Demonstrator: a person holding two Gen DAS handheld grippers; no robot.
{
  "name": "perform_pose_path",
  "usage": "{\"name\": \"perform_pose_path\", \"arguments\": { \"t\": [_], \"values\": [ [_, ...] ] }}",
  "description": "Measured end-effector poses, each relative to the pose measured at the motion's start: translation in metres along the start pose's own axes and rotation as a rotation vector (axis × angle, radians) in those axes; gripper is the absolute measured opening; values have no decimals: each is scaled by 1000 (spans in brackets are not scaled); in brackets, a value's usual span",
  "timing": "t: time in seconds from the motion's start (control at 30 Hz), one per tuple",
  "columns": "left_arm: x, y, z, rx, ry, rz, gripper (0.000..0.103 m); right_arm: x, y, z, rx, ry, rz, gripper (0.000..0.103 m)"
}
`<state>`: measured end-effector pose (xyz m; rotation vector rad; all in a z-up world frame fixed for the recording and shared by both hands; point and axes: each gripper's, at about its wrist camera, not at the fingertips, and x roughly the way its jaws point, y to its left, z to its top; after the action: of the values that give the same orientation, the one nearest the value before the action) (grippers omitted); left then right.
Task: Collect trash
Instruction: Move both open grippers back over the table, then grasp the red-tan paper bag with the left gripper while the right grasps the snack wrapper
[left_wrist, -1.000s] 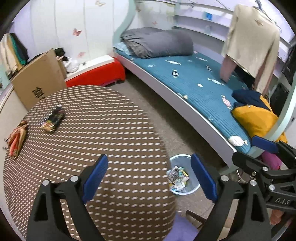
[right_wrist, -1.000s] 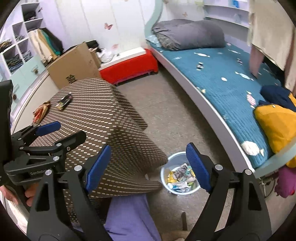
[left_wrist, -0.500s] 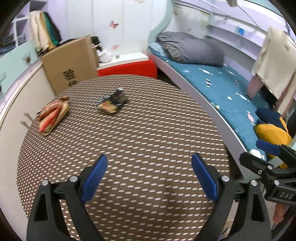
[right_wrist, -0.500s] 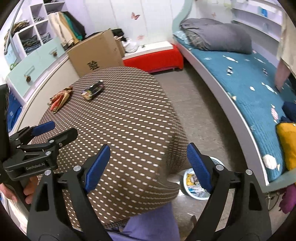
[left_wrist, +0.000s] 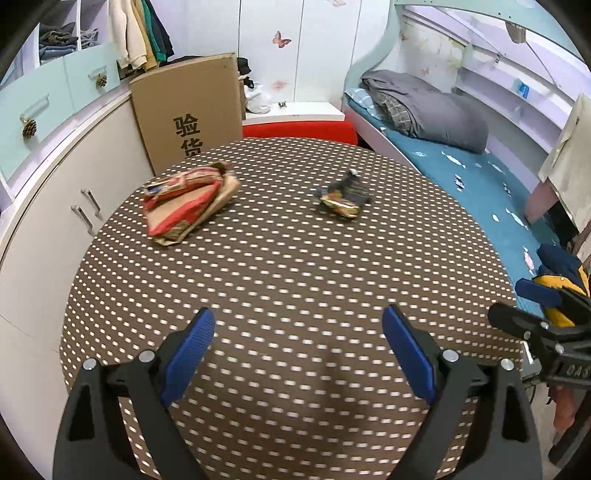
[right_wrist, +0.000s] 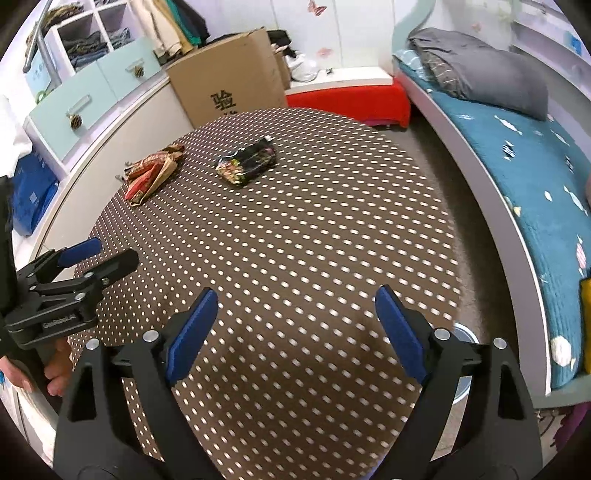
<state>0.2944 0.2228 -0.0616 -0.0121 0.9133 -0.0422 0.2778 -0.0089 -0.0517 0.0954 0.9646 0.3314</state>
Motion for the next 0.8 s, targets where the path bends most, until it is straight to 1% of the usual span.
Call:
{"name": "perform_pose_path", "arguments": {
  "t": [0.07,0.13,0.23,0.3,0.4,0.6,0.67,0.7,0.8],
  "values": [
    [3,10,0,8,0,15,92,9,6,6,-1,13,8,86],
    [9,26,3,10,9,28,92,15,8,11,27,15,22,86],
    [14,43,9,20,8,28,92,26,10,25,65,16,52,86],
    [18,51,15,27,5,32,93,32,10,32,76,21,49,86],
    [25,62,27,55,-4,31,94,42,11,45,88,29,56,86],
    [46,79,60,114,9,61,94,69,17,69,86,54,45,86],
    [53,83,71,148,1,67,94,78,18,77,89,65,46,86],
    [60,85,79,169,2,84,94,82,18,80,92,72,44,86],
    [76,90,95,214,16,100,94,94,20,90,96,85,43,86]
  ]
}}
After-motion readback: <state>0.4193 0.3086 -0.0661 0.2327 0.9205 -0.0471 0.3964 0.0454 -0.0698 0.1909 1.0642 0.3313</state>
